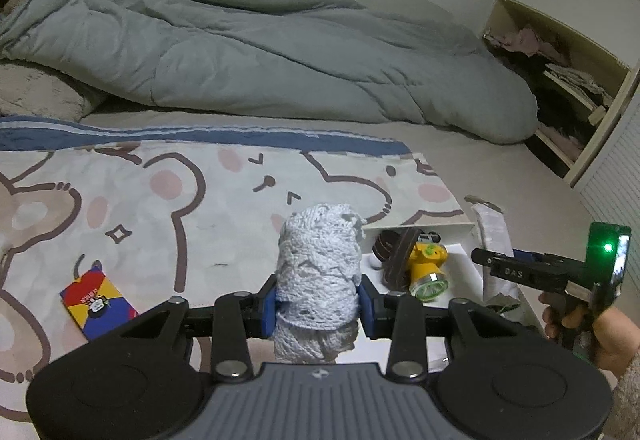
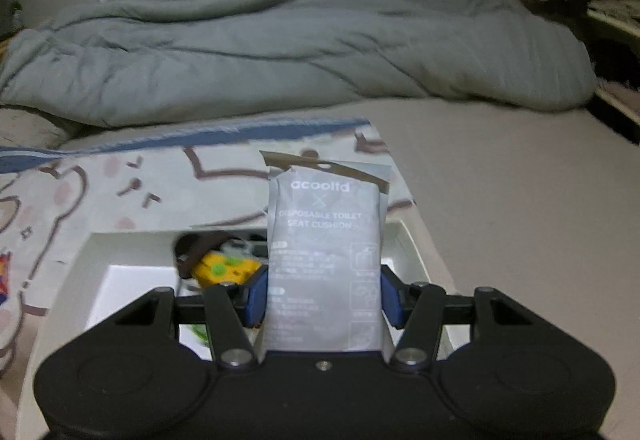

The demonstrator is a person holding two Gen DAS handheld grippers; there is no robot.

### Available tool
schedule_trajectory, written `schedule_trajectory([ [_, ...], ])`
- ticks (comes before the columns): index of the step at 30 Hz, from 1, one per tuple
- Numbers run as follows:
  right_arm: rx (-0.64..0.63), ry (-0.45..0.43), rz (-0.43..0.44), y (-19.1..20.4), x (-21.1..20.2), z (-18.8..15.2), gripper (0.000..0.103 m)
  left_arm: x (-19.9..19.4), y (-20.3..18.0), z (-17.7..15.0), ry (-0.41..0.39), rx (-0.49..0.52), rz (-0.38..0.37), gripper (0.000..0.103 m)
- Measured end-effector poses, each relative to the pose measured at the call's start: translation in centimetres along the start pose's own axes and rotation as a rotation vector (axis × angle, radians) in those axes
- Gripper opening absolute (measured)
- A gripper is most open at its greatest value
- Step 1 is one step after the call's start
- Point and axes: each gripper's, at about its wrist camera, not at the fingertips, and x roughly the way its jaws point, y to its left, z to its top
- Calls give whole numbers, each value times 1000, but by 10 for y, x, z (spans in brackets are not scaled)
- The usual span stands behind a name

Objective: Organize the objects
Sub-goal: 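Lower the packet into the tray with the right tool while the left tool lowers the lace roll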

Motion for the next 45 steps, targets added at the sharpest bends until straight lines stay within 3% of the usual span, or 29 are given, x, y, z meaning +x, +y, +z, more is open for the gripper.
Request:
schedule_trajectory([
  [3, 38, 22, 17, -6, 11, -3, 58, 7, 0, 0, 13, 3, -5, 40],
  [10, 49, 82, -2, -6, 21, -5, 77, 23, -14, -2, 38, 12, -53, 40],
  [18, 99, 74, -1, -21, 4, 0, 77, 56, -51, -18, 100, 94, -86, 40],
  [25, 80, 85, 0, -30, -9, -3, 77, 108, -78, -27, 193, 115, -68, 40],
  [32, 66, 71, 19, -38, -22, -5, 77, 146, -109, -35, 270, 249, -84, 40],
  [37, 65, 74, 31, -40, -23, -5, 77, 164, -120, -37, 300, 283, -68, 41],
  [40, 52, 74, 37, -39, -23, -6, 77, 172, -119, -39, 317, 268, -35, 50],
  [41, 48, 73, 37, -39, -23, -6, 77, 174, -117, -39, 321, 256, -18, 61],
  [45, 42, 76, 40, -40, -23, -8, 77, 170, -110, -36, 313, 233, -2, 63],
])
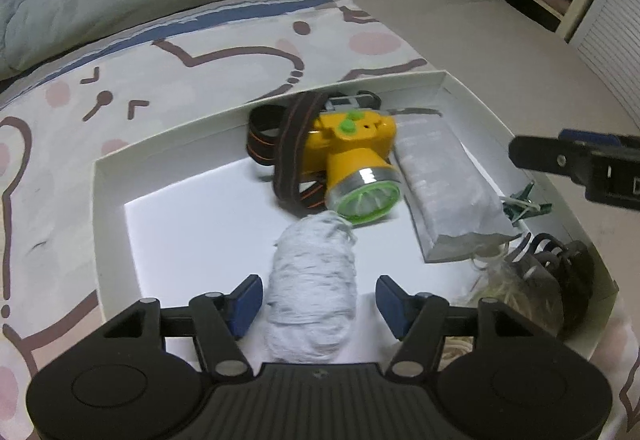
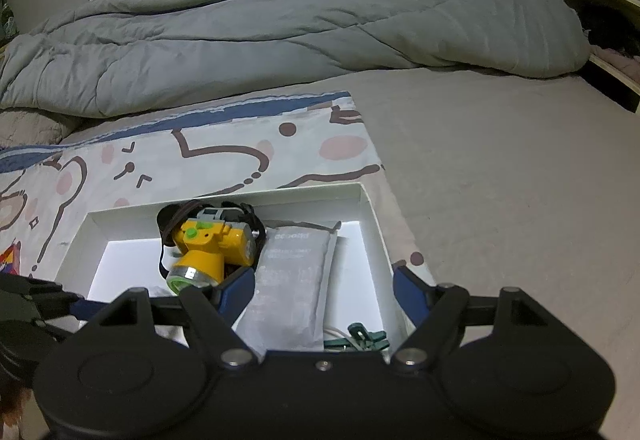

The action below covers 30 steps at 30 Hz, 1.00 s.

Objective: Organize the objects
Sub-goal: 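Lower the packet into the tray with the right tool while the left tool lowers the lace roll, then open both tools and withdraw them from the tray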

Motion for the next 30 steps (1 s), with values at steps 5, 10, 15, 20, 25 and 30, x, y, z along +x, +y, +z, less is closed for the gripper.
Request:
schedule_trajectory([
  [5, 0, 1, 3, -2, -2, -1, 77, -13, 3, 0, -12, -3, 4, 63],
  [10, -13, -3, 14, 0, -9, -2, 77, -30, 4, -2, -15, -7, -3, 63],
  [15, -41, -6, 34, 6, -21, -4, 77, -51, 3, -4, -39, -6, 13, 63],
  [20, -53, -15, 53, 12, -39, -4, 77, -77, 5, -6, -78, -30, 14, 63],
  [25, -72, -40, 64, 16, -59, -5, 78, -103, 4, -12, -100, -31, 23, 63],
  [30, -43, -54, 70, 17, -78, -3, 79, -128, 5, -22, -137, -57, 27, 63],
])
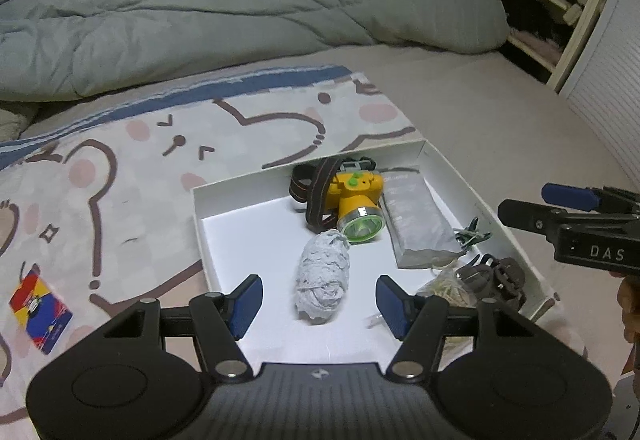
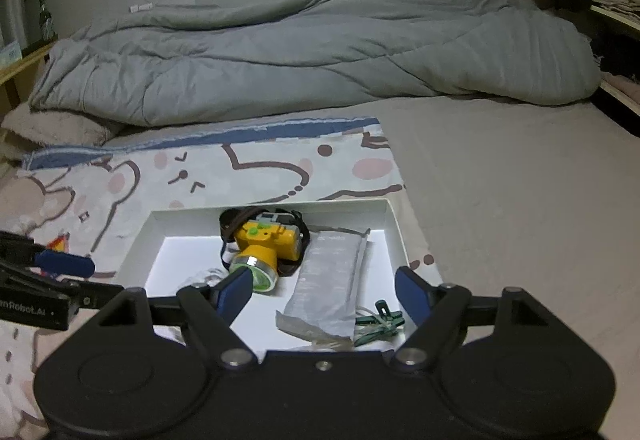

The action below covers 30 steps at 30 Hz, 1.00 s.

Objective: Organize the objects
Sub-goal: 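Open both tools and withdraw them from the tray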

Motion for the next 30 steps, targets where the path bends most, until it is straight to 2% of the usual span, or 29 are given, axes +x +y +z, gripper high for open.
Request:
schedule_trajectory([
  [5, -4, -26, 9, 1, -18, -1, 80, -24, -1, -9, -26, -1, 1, 65],
  [9, 0, -27, 8, 4, -28, -3, 80, -39, -3, -14, -47, 5, 13, 77],
  [19, -12, -10, -29, 12, -50, -16, 82, -61, -4, -31, -66, 10, -1, 93],
  [25, -9, -35, -21, 20, -65, -26, 98, -61, -2, -39, -85, 4, -21, 98],
  [30, -4, -39, -40, 26, -68, -36, 103, -59, 2, -45, -120, 0, -27, 103],
])
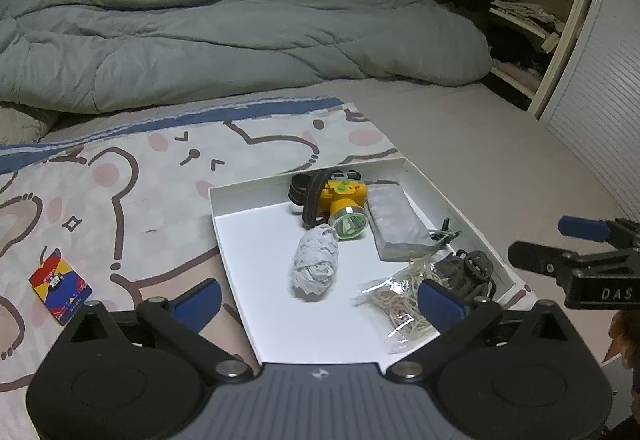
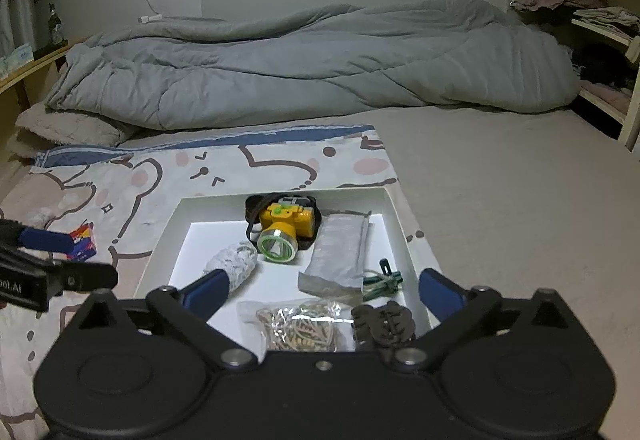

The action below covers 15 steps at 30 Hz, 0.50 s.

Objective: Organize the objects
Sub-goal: 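Open both tools and withdraw them from the tray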

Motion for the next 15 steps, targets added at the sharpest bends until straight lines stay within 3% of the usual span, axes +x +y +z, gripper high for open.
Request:
schedule_trajectory([
  [15, 9, 18, -17, 10, 8, -2, 103, -1, 15, -1, -51, 11, 40, 103],
])
